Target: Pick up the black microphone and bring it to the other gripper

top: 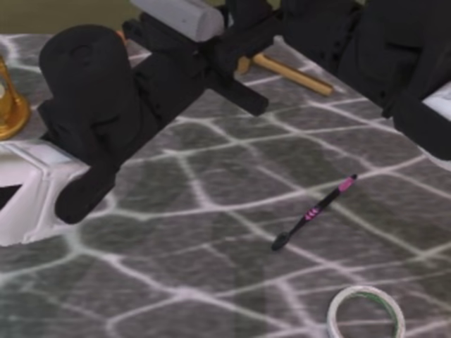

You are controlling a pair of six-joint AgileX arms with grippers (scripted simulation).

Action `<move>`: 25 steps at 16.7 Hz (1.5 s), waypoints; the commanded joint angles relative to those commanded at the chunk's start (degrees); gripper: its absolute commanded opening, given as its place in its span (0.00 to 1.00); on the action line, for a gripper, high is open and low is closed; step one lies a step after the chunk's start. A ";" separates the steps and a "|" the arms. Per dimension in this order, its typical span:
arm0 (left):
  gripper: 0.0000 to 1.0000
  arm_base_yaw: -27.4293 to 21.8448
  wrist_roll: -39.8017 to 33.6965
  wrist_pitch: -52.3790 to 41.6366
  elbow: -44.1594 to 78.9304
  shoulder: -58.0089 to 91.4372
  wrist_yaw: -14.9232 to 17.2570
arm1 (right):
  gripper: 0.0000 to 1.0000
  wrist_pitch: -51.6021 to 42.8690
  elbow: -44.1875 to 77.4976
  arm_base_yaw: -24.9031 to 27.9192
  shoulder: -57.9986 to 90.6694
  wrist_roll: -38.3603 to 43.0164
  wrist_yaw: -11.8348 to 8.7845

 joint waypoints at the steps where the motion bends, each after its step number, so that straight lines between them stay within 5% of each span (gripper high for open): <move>1: 0.00 0.00 0.00 0.00 0.00 0.00 0.00 | 0.40 0.00 0.00 0.00 0.00 0.00 0.00; 6: 0.00 0.00 0.00 0.00 0.00 0.00 0.00 | 0.02 0.00 0.00 0.00 0.00 0.00 0.00; 15: 0.00 0.00 0.00 0.00 0.00 0.00 0.00 | 0.00 0.00 0.00 0.00 0.00 0.00 0.00; 25: 0.75 0.00 0.00 0.00 0.00 0.00 0.00 | 0.00 0.00 0.00 0.00 0.00 0.00 0.00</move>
